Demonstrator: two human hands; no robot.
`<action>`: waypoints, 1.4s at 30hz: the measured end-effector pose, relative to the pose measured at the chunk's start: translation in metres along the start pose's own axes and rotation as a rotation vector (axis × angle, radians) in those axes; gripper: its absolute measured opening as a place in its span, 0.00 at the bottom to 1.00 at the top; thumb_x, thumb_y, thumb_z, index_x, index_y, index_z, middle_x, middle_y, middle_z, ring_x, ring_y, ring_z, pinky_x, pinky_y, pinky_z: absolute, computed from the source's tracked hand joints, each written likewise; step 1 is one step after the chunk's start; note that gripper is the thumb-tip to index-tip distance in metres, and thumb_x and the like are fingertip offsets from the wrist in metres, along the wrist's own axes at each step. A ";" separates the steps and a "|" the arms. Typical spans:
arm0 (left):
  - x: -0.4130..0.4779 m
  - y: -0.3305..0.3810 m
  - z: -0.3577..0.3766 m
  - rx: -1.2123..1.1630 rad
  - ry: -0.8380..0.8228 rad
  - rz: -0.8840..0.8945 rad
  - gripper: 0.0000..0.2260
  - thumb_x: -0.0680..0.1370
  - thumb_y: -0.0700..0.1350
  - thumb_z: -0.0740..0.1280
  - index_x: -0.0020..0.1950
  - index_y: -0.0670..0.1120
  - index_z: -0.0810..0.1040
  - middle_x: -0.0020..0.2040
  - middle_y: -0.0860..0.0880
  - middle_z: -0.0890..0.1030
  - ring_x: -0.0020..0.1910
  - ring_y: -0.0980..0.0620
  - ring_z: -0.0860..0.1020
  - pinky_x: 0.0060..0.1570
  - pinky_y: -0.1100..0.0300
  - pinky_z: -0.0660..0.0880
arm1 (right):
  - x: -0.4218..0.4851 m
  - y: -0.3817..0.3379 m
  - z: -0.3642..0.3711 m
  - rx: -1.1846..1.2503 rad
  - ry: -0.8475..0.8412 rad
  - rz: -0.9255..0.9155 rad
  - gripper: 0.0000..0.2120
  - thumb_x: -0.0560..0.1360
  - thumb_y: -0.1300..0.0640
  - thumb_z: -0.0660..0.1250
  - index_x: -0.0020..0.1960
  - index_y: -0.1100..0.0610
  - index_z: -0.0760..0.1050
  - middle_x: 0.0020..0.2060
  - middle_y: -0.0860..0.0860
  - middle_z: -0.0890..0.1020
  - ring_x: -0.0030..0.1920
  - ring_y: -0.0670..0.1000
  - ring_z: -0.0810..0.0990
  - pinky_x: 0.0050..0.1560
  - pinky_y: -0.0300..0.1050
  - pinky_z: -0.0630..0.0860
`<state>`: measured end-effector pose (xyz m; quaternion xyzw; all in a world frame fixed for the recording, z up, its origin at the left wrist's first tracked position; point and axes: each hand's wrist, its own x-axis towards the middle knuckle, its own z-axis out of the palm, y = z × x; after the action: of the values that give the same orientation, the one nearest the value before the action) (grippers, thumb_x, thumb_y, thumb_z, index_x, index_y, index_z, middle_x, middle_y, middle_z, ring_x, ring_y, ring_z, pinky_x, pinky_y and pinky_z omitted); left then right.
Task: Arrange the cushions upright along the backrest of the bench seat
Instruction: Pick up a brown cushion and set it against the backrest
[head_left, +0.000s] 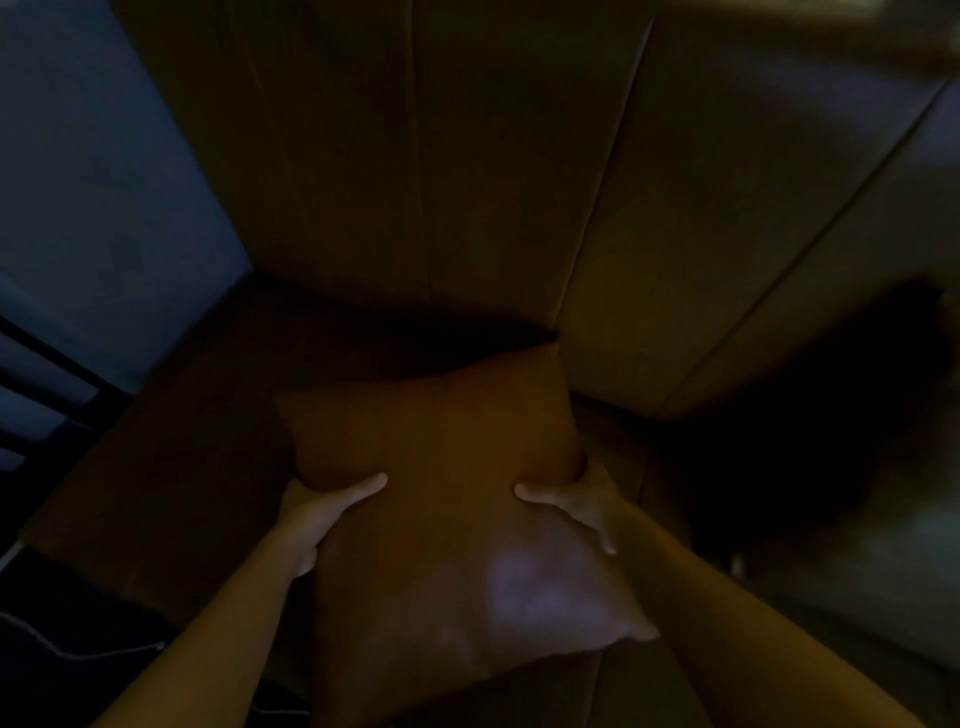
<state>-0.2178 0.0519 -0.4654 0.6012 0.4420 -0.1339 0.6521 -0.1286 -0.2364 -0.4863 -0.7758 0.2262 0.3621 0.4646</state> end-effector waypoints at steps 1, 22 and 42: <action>-0.006 0.008 0.006 0.017 -0.009 0.031 0.61 0.48 0.53 0.83 0.77 0.48 0.59 0.71 0.43 0.70 0.67 0.38 0.72 0.60 0.39 0.72 | -0.007 0.005 -0.007 0.060 0.005 -0.009 0.73 0.38 0.37 0.83 0.77 0.44 0.54 0.75 0.53 0.64 0.72 0.60 0.67 0.67 0.64 0.70; -0.020 0.125 0.187 0.301 -0.393 0.391 0.54 0.63 0.47 0.79 0.78 0.61 0.48 0.78 0.49 0.59 0.75 0.39 0.59 0.64 0.27 0.60 | -0.063 0.029 -0.161 0.514 0.454 -0.363 0.57 0.61 0.57 0.82 0.78 0.47 0.49 0.76 0.51 0.60 0.75 0.56 0.60 0.68 0.56 0.68; -0.006 0.125 0.186 0.352 -0.290 0.295 0.56 0.62 0.45 0.80 0.77 0.62 0.45 0.79 0.48 0.56 0.75 0.37 0.59 0.63 0.29 0.63 | -0.056 0.023 -0.153 0.447 0.381 -0.177 0.56 0.65 0.51 0.79 0.79 0.45 0.44 0.77 0.52 0.61 0.76 0.58 0.61 0.71 0.61 0.66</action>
<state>-0.0562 -0.0884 -0.3988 0.7379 0.2216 -0.1968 0.6064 -0.1265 -0.3816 -0.4088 -0.7248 0.3148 0.1095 0.6030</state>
